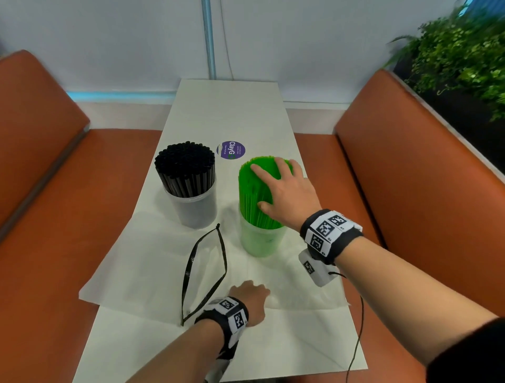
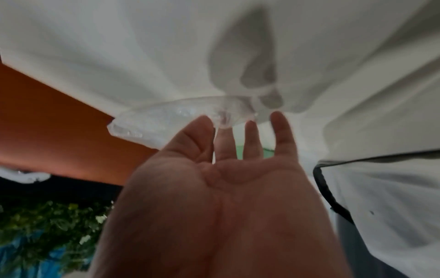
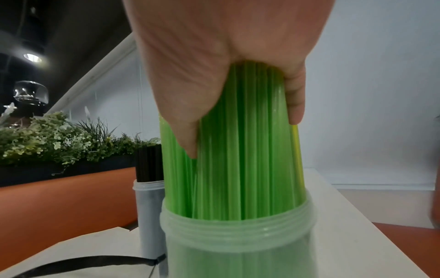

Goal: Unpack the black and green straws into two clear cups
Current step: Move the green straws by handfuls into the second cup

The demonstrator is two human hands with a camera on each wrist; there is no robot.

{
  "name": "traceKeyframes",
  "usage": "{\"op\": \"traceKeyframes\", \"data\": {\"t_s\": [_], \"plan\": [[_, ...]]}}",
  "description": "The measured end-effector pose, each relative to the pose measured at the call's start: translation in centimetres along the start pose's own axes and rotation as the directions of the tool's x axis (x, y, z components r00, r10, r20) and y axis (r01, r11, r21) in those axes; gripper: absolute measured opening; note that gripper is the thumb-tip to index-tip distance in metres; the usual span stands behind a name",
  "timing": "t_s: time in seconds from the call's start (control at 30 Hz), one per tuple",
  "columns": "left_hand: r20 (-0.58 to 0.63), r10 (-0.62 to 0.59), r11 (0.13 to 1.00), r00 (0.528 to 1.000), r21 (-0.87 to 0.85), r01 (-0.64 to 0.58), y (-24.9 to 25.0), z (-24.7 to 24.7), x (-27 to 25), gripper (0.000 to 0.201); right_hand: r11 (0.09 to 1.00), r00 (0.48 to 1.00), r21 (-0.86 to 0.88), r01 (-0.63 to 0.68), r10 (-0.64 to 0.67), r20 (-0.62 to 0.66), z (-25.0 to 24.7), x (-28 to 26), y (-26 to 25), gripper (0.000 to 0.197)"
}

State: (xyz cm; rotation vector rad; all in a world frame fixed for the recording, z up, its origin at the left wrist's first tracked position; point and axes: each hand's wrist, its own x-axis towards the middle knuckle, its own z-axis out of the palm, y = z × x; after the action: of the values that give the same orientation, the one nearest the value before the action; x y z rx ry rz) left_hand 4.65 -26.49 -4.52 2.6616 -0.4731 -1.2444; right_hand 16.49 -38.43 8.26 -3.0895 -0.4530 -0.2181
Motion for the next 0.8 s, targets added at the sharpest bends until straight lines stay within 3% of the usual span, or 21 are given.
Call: {"op": "traceKeyframes", "data": {"t_s": [0.27, 0.4, 0.5, 0.6, 0.7, 0.8], "plan": [[-0.016, -0.039, 0.994, 0.999, -0.103, 0.037, -1.6, 0.0, 0.6, 0.059, 0.998, 0.998, -0.006, 0.060, -0.060, -0.008, -0.6, 3.4, -0.3, 0.080], [-0.015, -0.055, 0.981, 0.998, -0.186, 0.051, -2.3, -0.1, 0.9, 0.060, 0.997, 0.998, 0.041, 0.062, -0.062, 0.008, -0.3, 2.3, -0.1, 0.092], [-0.021, -0.073, 0.970, 0.997, -0.234, 0.066, -2.5, -0.4, 1.1, 0.057, 0.998, 0.994, 0.051, -0.035, 0.030, 0.106, -0.5, 1.9, 0.9, 0.108], [-0.022, -0.085, 0.963, 0.996, -0.258, 0.076, -2.6, -0.5, 1.2, 0.054, 0.971, 0.963, 0.189, -0.147, 0.097, 0.251, -1.0, 2.8, 2.6, 0.112], [-0.025, -0.078, 0.965, 0.997, -0.252, 0.069, -2.6, -0.5, 1.2, 0.053, 0.925, 0.952, 0.271, -0.268, 0.210, 0.222, -1.0, 3.6, 4.3, 0.101], [-0.029, -0.066, 0.965, 0.997, -0.255, 0.056, -2.7, -0.4, 1.2, 0.053, 0.813, 0.895, 0.375, -0.445, 0.413, 0.168, -0.1, 3.6, 5.9, 0.092]]}}
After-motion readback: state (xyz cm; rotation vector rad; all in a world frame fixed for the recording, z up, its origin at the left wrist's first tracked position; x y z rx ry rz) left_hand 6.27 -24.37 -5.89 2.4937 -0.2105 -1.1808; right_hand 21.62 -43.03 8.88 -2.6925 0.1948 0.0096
